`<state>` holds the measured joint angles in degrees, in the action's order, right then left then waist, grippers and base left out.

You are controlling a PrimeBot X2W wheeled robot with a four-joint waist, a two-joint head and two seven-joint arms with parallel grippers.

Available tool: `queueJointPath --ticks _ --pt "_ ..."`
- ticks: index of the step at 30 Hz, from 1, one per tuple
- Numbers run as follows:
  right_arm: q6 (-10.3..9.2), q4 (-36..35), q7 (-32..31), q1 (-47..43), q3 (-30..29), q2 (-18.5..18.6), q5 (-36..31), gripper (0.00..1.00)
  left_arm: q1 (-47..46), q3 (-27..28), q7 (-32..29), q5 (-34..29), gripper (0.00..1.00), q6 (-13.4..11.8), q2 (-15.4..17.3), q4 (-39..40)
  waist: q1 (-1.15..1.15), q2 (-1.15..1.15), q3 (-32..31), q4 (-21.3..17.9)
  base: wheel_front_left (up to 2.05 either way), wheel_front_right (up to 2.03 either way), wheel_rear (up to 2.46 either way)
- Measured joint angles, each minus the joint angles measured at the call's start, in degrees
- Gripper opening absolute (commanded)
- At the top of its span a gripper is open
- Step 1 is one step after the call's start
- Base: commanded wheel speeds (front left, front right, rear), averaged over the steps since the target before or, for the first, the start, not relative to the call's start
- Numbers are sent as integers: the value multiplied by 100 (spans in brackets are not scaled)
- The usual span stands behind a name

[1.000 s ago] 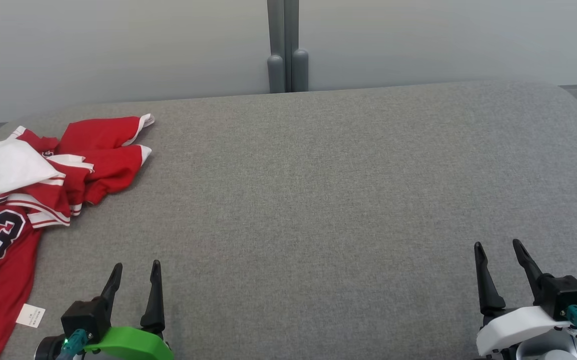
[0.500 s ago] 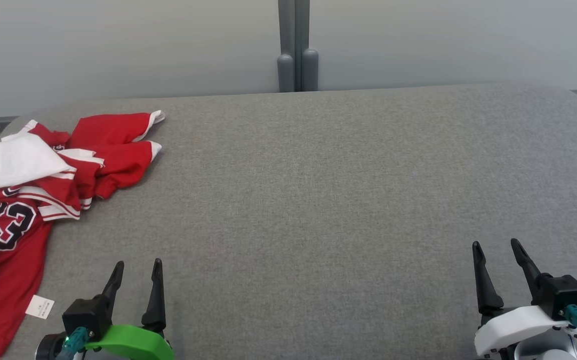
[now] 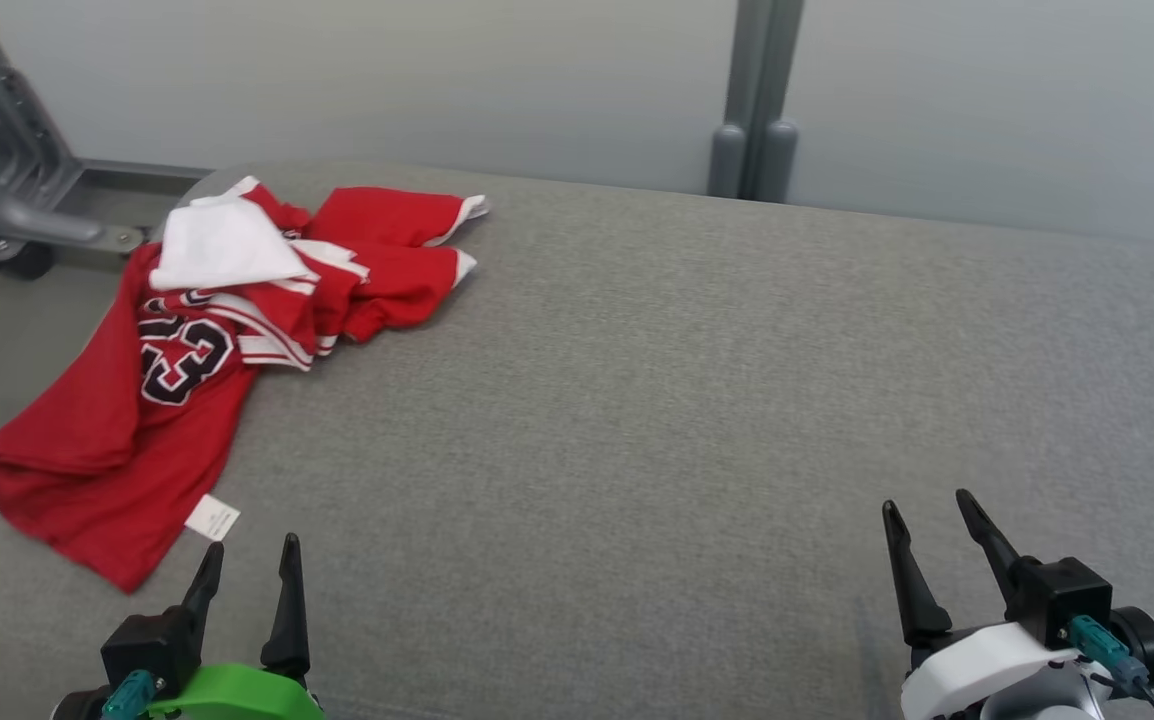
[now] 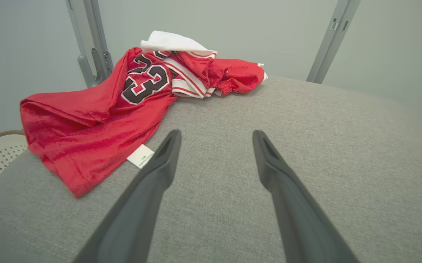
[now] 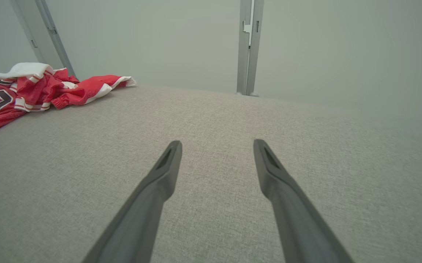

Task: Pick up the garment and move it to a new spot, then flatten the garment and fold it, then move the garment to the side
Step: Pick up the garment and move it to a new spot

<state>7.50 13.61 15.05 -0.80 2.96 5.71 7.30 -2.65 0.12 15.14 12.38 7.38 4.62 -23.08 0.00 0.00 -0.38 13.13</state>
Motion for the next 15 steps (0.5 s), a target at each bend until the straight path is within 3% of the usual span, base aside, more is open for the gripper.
queueJointPath --ticks 8,15 --pt "0 67 0 201 392 -31 2 100 216 314 1 5 100 0 5 -9 0 0 -70 896 0 0 0" --pt "0 45 1 365 555 24 2 100 202 489 2 127 100 0 -40 0 0 0 4 1176 0 0 0"
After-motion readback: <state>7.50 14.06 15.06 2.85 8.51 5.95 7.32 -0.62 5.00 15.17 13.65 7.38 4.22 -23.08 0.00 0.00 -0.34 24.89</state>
